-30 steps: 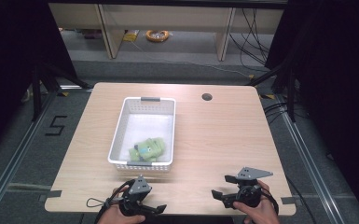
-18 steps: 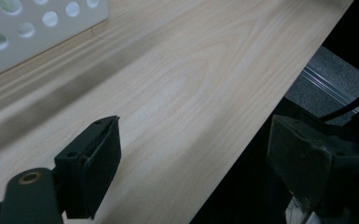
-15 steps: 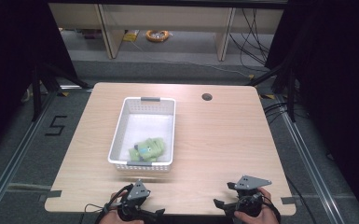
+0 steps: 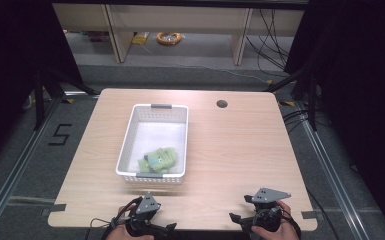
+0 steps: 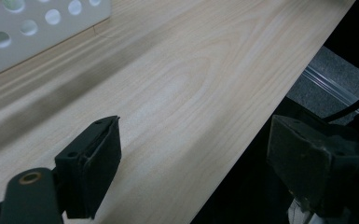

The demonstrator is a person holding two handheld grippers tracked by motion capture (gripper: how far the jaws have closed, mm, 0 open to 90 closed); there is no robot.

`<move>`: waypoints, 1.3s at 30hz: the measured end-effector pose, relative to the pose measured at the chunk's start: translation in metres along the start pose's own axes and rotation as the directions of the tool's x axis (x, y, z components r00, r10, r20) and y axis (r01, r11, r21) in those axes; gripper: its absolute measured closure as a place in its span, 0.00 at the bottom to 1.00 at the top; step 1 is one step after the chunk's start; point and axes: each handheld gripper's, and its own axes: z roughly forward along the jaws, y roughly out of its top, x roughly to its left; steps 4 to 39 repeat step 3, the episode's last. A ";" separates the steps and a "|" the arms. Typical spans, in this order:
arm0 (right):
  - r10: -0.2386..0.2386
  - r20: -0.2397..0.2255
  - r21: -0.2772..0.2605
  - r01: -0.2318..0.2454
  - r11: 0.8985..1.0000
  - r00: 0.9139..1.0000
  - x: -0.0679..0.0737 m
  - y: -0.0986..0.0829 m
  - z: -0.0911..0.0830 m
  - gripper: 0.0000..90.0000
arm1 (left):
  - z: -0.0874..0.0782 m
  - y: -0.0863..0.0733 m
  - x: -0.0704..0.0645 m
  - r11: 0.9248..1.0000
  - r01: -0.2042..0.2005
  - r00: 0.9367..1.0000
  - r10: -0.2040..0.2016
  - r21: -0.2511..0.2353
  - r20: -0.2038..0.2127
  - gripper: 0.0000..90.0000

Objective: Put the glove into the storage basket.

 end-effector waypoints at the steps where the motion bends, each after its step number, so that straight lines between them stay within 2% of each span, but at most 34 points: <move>1: -0.007 -0.006 -0.009 0.007 1.000 1.000 -0.001 0.000 0.001 0.19 | -0.001 0.000 0.000 1.000 0.000 1.000 0.000 -0.001 0.018 0.19; 3: -0.014 -0.029 0.004 0.015 1.000 0.999 -0.002 0.000 0.001 0.19 | -0.001 0.000 0.000 1.000 0.002 1.000 -0.001 -0.014 0.016 0.19; 39: -0.014 -0.029 0.004 0.015 1.000 0.999 -0.002 0.000 0.001 0.19 | -0.001 0.000 0.000 1.000 0.002 1.000 -0.001 -0.014 0.016 0.19</move>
